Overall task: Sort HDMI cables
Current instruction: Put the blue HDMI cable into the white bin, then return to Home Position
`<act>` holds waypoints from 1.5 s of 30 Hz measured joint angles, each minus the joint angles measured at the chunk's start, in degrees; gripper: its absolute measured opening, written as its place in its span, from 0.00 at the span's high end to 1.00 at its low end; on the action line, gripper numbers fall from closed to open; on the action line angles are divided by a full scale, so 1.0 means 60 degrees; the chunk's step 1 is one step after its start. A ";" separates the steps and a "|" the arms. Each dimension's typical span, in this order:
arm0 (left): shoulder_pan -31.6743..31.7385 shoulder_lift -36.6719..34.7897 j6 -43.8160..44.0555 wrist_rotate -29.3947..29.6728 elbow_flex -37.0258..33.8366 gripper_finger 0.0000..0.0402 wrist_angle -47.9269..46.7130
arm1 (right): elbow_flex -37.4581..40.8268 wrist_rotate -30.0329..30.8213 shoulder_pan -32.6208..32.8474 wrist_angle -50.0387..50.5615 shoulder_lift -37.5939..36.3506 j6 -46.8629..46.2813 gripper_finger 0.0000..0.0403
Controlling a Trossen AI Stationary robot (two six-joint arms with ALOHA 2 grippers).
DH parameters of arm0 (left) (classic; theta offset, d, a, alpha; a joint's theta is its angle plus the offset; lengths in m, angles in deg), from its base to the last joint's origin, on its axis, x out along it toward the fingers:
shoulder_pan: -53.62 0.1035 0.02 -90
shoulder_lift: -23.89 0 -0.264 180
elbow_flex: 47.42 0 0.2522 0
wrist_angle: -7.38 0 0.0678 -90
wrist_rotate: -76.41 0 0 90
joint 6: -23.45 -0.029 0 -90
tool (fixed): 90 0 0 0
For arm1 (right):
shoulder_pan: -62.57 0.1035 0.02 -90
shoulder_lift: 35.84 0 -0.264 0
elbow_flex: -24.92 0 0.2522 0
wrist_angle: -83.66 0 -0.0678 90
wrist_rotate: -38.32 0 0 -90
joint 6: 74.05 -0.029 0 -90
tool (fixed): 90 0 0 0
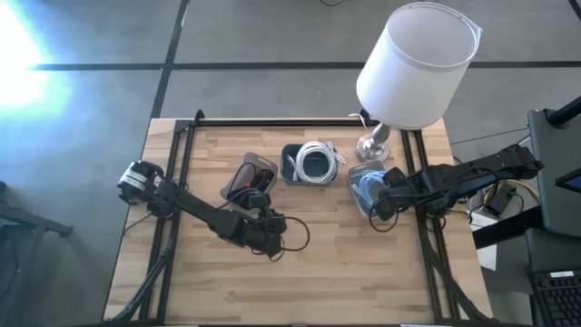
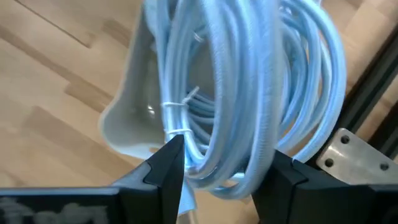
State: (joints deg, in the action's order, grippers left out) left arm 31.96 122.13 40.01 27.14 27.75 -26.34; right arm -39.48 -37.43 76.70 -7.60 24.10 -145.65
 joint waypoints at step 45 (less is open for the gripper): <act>-0.0964 -0.9559 -0.0361 0.0622 -0.3212 0.84 -0.0331 | -0.1559 0.1107 0.0259 -0.3950 -0.0544 0.6600 0.67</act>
State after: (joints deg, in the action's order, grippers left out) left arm 26.18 64.77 37.84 30.87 8.48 -28.33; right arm -48.84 -30.79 78.25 -31.30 20.83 -106.04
